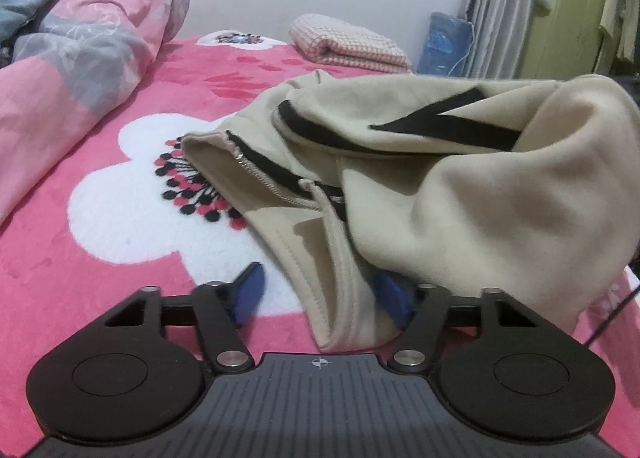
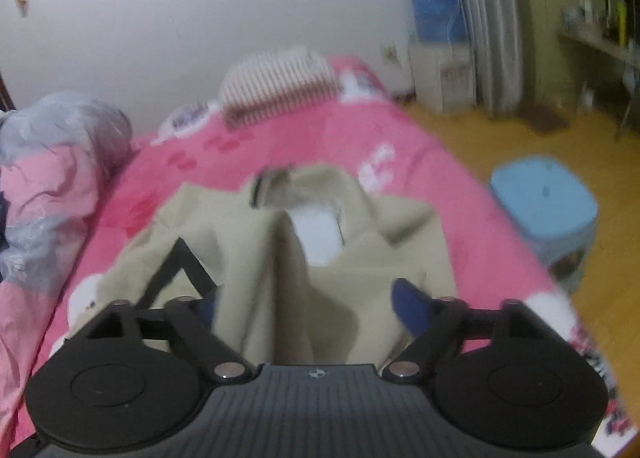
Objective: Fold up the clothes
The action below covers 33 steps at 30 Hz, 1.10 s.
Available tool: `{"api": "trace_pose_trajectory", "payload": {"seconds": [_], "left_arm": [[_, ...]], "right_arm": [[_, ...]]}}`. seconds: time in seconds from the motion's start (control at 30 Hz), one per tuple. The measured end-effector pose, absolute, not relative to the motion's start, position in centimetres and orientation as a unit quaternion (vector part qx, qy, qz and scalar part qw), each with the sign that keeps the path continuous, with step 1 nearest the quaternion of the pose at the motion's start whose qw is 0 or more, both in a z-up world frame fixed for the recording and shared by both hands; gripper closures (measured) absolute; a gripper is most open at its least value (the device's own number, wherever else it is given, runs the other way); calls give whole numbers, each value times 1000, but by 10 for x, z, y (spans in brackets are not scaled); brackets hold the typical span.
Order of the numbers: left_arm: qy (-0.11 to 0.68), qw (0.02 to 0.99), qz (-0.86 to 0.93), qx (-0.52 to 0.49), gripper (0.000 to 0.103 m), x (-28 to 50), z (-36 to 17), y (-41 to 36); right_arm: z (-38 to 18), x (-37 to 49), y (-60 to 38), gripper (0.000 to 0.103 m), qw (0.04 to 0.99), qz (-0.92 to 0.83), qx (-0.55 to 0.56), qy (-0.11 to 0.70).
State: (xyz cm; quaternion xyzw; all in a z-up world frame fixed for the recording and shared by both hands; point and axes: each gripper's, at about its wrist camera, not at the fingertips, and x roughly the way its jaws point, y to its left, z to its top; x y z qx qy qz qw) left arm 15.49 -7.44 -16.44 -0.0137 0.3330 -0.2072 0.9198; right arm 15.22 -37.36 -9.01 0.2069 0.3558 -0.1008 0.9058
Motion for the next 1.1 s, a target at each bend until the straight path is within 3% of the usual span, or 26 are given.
{"api": "trace_pose_trajectory", "payload": {"seconds": [0.07,0.17,0.4,0.73,0.8,0.87,0.97,1.03,1.1], "left_arm": [[333,920,-207,0,59,151,-163,-80],[334,921,-203,11,85,150,-158,-83],[335,919,-209,-20,95,145,-144,-65],[358,905,-227,-33,94,124,-132,-34],[374,897,-232,-48,94,118,-135,-27],[379,893,-235,-58,94,111,-132,-17],[383,890,-238,-68,92,101,-126,-5],[380,891,-237,-70,80,98,-119,2],[370,896,-234,-78,58,96,-112,5]], "right_arm": [[-110,164,-384,1,881,-91,246,393],[-119,165,-382,1,867,-89,278,403],[-107,134,-368,24,818,-34,359,448],[-126,64,-297,32,763,39,433,478],[-134,48,-287,36,741,50,465,481],[-151,32,-275,52,697,74,518,491],[-161,16,-249,56,689,68,507,513],[-156,7,-243,53,689,70,503,516],[-139,-2,-236,42,711,80,471,516]]}}
